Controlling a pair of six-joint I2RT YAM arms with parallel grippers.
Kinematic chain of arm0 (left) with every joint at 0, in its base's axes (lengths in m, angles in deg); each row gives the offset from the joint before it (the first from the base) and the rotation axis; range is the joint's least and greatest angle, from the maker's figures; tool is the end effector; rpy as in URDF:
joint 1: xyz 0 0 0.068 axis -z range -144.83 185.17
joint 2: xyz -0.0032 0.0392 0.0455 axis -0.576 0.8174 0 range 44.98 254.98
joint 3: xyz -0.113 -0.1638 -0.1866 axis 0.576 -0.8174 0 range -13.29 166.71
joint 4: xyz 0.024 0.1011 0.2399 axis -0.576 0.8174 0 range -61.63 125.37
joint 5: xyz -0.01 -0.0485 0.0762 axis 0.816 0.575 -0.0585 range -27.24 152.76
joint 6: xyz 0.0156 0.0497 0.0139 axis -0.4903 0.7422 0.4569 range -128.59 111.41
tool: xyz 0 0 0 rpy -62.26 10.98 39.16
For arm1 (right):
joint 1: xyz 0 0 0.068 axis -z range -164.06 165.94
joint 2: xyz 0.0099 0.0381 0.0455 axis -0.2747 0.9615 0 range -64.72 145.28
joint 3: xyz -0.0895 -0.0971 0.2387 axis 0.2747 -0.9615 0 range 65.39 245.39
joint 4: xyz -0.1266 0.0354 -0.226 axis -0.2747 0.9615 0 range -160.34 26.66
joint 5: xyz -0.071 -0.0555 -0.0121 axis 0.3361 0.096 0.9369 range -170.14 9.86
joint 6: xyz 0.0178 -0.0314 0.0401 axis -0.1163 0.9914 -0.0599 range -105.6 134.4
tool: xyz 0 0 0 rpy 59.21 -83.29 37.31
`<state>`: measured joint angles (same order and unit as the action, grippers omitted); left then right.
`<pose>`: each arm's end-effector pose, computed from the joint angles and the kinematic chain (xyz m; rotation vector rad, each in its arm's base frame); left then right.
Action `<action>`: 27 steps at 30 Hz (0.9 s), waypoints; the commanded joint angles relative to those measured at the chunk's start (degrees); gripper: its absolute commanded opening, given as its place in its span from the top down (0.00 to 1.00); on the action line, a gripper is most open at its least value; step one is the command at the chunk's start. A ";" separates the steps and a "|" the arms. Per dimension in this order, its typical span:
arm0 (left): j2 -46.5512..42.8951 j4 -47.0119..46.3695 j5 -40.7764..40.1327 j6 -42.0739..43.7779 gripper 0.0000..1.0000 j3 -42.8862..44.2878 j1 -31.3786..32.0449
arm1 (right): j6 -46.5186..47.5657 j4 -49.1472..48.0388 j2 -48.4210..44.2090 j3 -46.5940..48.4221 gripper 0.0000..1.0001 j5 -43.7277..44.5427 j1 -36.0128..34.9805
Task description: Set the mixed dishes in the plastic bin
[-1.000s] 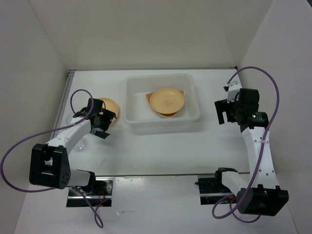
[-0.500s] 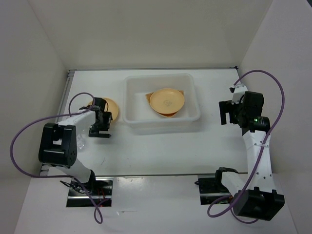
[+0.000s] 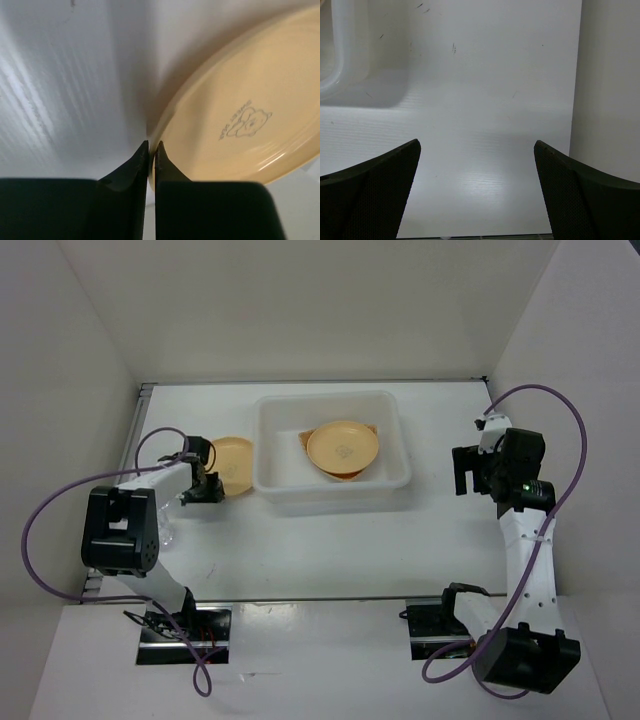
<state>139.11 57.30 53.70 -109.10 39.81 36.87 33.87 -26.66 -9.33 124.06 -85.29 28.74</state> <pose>0.3006 -0.0033 0.1587 -2.1439 1.7858 -0.2452 0.1905 -0.0399 0.3337 -0.1798 2.2729 -0.1940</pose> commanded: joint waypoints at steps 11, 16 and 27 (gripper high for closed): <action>-0.44 10.52 -10.35 3.56 1.00 17.19 -0.02 | 1.37 -1.67 -2.31 -0.05 0.02 5.04 -0.84; -0.44 9.22 -13.79 9.43 1.00 34.04 -0.64 | 1.37 -4.47 -8.97 -5.47 0.02 14.36 -4.45; 12.98 0.23 12.28 43.80 1.00 56.11 9.19 | -1.18 -14.95 -19.62 -16.93 0.02 22.11 -4.62</action>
<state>143.78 58.72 51.76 -76.20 90.69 43.20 33.65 -35.64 -28.04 108.20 -66.07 24.37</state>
